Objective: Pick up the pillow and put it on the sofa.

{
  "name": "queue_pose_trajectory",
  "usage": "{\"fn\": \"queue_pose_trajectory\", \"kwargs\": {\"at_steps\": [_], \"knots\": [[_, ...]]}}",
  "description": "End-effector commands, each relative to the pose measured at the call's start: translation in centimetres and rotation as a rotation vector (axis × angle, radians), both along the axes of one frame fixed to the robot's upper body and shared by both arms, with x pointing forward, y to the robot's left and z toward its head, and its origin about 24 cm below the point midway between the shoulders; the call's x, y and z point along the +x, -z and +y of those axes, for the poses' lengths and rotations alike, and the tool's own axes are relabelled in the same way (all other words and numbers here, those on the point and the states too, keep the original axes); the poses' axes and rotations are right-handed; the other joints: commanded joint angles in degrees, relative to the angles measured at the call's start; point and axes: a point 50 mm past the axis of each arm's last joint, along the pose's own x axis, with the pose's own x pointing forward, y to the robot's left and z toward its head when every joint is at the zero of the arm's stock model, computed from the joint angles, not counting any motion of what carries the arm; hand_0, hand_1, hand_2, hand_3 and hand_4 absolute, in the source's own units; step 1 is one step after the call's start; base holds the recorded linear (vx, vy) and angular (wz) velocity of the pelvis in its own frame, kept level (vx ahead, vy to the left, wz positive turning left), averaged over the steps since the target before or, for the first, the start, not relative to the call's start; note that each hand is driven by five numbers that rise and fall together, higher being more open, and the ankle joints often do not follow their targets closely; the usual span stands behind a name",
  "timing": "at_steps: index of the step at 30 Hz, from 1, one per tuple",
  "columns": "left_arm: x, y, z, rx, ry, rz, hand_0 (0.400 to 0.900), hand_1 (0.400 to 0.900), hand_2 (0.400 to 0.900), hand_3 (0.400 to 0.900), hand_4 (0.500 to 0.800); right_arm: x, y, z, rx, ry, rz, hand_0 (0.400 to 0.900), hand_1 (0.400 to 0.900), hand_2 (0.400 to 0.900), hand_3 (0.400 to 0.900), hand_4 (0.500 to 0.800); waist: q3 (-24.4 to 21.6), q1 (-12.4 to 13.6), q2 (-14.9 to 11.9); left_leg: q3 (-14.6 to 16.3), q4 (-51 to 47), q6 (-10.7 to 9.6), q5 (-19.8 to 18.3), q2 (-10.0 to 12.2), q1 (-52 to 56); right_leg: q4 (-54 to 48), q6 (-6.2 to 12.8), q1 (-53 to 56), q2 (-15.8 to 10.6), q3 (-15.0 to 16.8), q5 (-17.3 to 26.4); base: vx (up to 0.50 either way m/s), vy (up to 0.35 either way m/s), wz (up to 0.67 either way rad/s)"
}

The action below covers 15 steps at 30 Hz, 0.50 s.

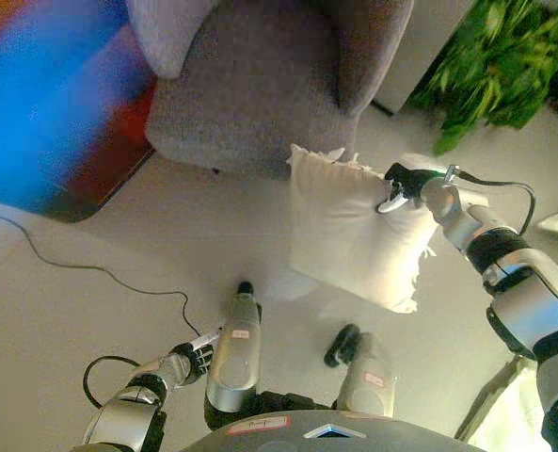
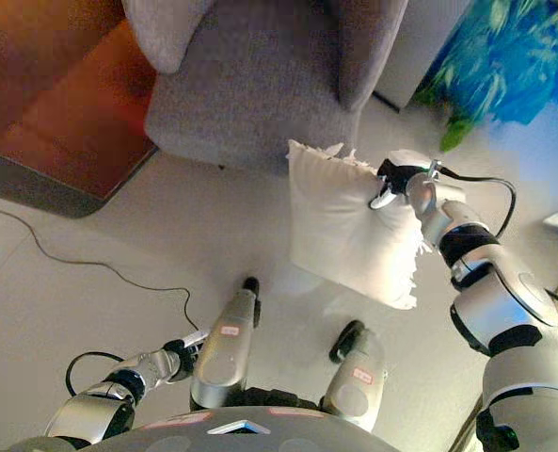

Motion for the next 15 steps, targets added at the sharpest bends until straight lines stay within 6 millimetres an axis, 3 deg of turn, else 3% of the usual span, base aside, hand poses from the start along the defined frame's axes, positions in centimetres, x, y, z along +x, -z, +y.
{"fn": "queue_pose_trajectory", "kwargs": {"at_steps": [1, 3, 4, 5, 10, 15], "knots": [[-2.9, 0.1, 3.0, 0.113, 0.066, 0.161, 0.900, 0.900, 0.900, 0.900, 0.800, 0.8, -7.5, -1.4, 0.035, -0.050, -0.253, 0.400, 0.400, 0.400, 0.400, 0.500, -7.00, -1.09, -1.66, 7.18, -6.26, -2.47, 5.30, 6.96, 6.56, -14.04, 3.77, 9.85, -4.00, -0.52, 12.31, 0.17, -0.031, 0.95], [-2.9, 0.1, 2.9, 0.111, 0.088, 0.176, 0.900, 0.900, 0.900, 0.900, 0.800, 0.0, -7.8, -2.6, 0.011, -0.046, -0.254, 0.400, 0.400, 0.400, 0.400, 0.500, -8.16, -1.70, -2.09, 9.01, -6.33, -3.37, 5.72, 7.75, 7.86, -16.23, 4.10, 13.60, -4.31, -2.76, 13.58, 0.18, 0.061, 0.62], [-3.1, 0.1, 2.9, 0.106, 0.075, 0.184, 0.900, 0.900, 0.900, 0.900, 0.800, -0.1, -8.1, -2.6, -0.001, -0.064, -0.256, 0.400, 0.400, 0.400, 0.400, 0.500, -9.23, -2.01, -2.26, 8.71, -6.99, -3.02, 5.58, 7.42, 9.48, -16.72, 4.16, 14.60, -4.27, -2.43, 13.03, 0.18, 0.180, 0.08], [-3.6, 0.3, 2.9, 0.103, 0.065, 0.194, 0.900, 0.900, 0.900, 0.900, 0.800, -0.1, -8.1, -2.6, -0.008, -0.079, -0.260, 0.400, 0.400, 0.400, 0.400, 0.500, -9.77, -1.63, -2.50, 7.31, -8.28, -2.31, 5.14, 5.49, 10.68, -16.62, 4.66, 14.80, -5.04, -2.17, 15.16, 0.14, 0.179, -0.08], [-4.8, 0.5, 3.1, 0.090, 0.013, 0.216, 0.900, 0.900, 0.900, 0.900, 0.800, 0.6, -11.6, -1.9, -0.044, -0.129, -0.285, 0.400, 0.400, 0.400, 0.400, 0.500, -12.42, -1.84, -3.77, 8.88, -10.92, -0.79, 4.47, 3.89, 15.81, -19.66, 5.70, 17.29, -5.19, -0.80, 20.30, 0.12, 0.180, 0.05], [-6.3, 0.7, 3.6, 0.086, 0.000, 0.254, 0.900, 0.900, 0.900, 0.900, 0.800, 1.1, -14.1, -1.8, -0.072, -0.152, -0.294, 0.400, 0.400, 0.400, 0.400, 0.500, -14.27, -0.28, -4.99, 7.71, -13.19, 0.46, 3.19, 1.75, 18.46, -21.23, 6.44, 18.48, -6.09, -0.72, 24.74, 0.16, 0.158, 0.02]]}}
